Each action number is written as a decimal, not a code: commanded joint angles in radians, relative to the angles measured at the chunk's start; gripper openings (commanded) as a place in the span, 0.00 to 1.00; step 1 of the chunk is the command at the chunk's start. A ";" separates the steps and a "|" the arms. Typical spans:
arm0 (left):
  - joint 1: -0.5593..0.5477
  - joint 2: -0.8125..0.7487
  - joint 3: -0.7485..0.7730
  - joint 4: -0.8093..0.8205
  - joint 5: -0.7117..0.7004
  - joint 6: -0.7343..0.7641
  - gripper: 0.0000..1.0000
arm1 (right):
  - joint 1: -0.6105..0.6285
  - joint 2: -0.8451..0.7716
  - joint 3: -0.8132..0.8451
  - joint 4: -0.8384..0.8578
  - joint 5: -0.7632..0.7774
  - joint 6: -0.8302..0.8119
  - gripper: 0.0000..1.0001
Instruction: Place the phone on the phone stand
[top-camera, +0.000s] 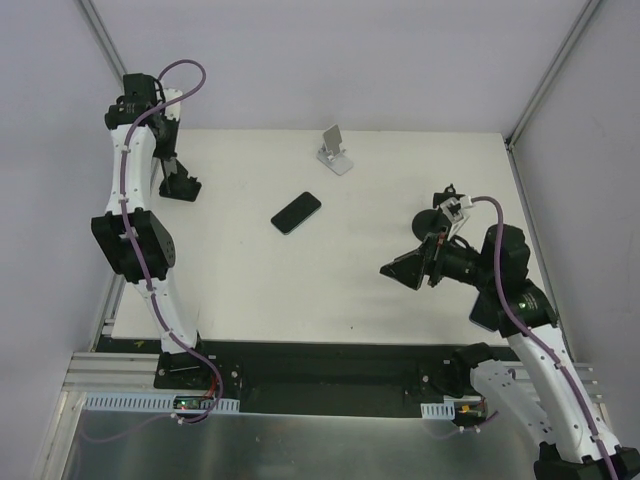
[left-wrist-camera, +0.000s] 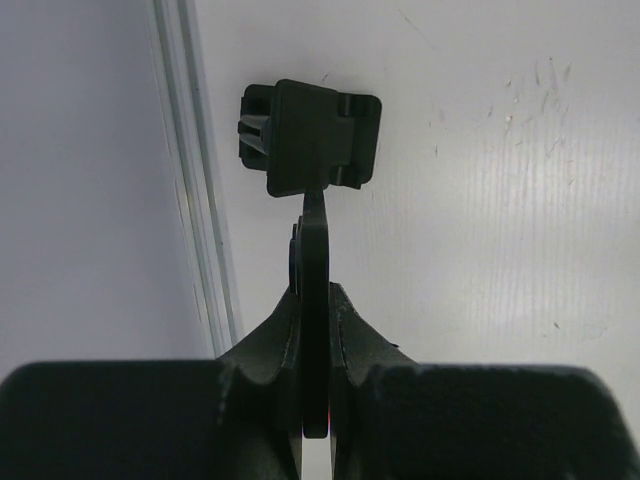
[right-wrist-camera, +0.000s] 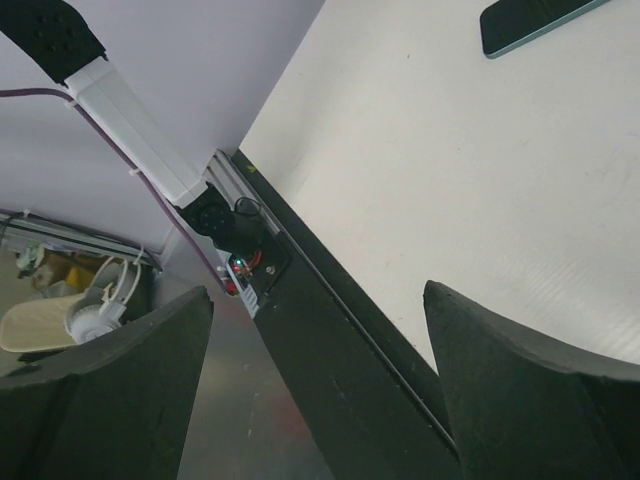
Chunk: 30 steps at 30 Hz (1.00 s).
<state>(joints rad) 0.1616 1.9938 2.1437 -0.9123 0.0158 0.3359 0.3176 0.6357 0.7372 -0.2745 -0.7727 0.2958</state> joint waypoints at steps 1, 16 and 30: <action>0.019 0.019 0.059 -0.002 0.058 0.038 0.00 | -0.003 0.036 0.141 -0.170 0.029 -0.176 0.88; 0.026 0.148 0.203 0.010 0.141 0.069 0.00 | -0.008 0.010 0.125 -0.215 0.082 -0.178 0.88; 0.062 0.218 0.185 0.032 0.196 0.074 0.00 | -0.003 0.067 0.083 -0.135 -0.003 -0.146 0.88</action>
<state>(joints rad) 0.2131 2.2242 2.3032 -0.9157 0.1787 0.4038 0.3153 0.7174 0.8368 -0.4652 -0.7334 0.1337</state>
